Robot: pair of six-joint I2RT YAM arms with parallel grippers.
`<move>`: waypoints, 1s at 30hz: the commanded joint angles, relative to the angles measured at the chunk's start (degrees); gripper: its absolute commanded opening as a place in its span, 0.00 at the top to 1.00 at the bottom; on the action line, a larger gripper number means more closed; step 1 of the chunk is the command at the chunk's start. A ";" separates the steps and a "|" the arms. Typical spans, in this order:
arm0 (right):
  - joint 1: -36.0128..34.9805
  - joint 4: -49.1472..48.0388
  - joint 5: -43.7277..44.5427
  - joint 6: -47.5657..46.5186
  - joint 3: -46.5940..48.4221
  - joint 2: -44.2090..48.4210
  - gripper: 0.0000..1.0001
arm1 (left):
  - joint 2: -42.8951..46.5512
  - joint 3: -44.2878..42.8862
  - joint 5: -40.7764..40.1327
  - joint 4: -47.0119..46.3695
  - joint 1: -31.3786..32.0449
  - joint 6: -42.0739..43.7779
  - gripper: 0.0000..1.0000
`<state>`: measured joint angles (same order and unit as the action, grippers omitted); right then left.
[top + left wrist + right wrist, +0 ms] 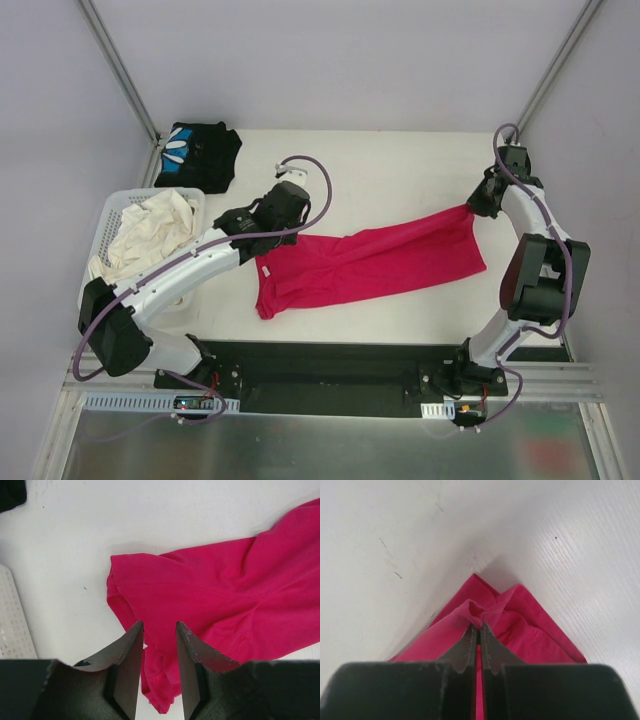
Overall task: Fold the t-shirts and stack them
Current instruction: Fold the other side of the tshirt into a rectangle
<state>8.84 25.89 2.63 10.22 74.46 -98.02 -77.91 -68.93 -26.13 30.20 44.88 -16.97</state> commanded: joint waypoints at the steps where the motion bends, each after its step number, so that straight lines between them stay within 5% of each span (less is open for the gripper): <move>1: -1.19 2.15 -0.35 -0.20 4.73 -0.85 0.99 | -0.58 0.37 0.82 -0.84 -0.67 -1.31 0.68; 12: -4.36 4.34 -1.14 -0.99 10.53 -4.82 0.99 | -2.33 0.02 1.52 -1.37 -0.67 -2.10 0.69; 30: -4.36 5.57 1.23 -1.43 2.19 3.62 0.99 | 1.00 1.51 1.44 -1.28 -0.67 -1.57 0.68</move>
<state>4.40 29.41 2.63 9.67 77.32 -99.68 -80.05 -68.40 -24.47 29.36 44.88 -17.61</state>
